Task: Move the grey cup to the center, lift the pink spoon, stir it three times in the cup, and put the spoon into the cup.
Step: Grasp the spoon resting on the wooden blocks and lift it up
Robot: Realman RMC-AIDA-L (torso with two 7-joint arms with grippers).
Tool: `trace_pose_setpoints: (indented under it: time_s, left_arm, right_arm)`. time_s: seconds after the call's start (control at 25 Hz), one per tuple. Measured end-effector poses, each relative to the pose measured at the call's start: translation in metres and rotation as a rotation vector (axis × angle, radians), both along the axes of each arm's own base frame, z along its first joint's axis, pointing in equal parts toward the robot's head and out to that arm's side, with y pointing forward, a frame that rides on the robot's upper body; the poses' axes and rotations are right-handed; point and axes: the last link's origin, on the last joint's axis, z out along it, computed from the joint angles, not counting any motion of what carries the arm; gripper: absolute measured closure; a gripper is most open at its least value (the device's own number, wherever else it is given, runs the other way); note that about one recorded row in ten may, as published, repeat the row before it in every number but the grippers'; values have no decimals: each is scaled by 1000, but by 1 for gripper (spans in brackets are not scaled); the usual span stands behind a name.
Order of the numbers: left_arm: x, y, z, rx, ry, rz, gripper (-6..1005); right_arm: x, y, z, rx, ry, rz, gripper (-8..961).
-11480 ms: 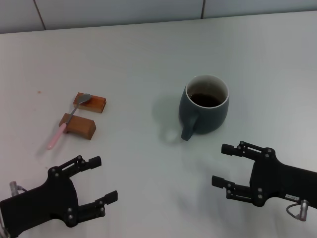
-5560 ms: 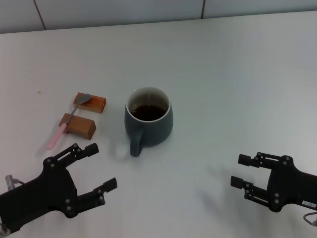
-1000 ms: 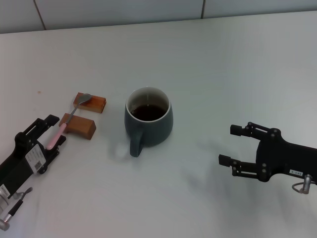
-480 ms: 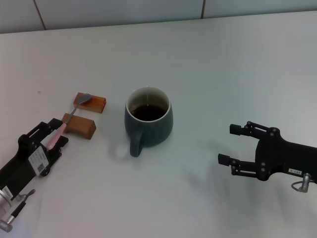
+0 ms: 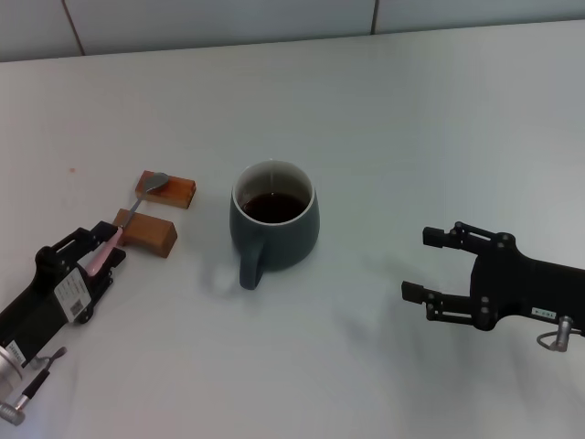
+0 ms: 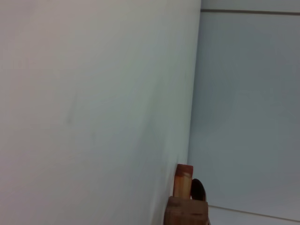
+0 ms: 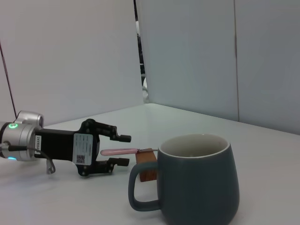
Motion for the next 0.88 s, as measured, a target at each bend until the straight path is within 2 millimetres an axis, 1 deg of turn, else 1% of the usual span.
trace_pose_setpoints:
  time_s: [0.4,0.44,0.64,0.88]
  left_arm:
    - [-1,0,0,-2,4,3,572]
    - [-1,1,-1,-3,6,3,614]
    - [-1,1,-1,-2,14,1,670]
    - [1,5,-1,0,19,-10,703]
  right_arm:
    - [0,3,0,0,-11,-1,128]
    - [-1,4,0,-1,-12,-1,128]
    - [-1,6,0,-5,-12,-5,128]
    - [-1,7,0,-3,-17,-8,128]
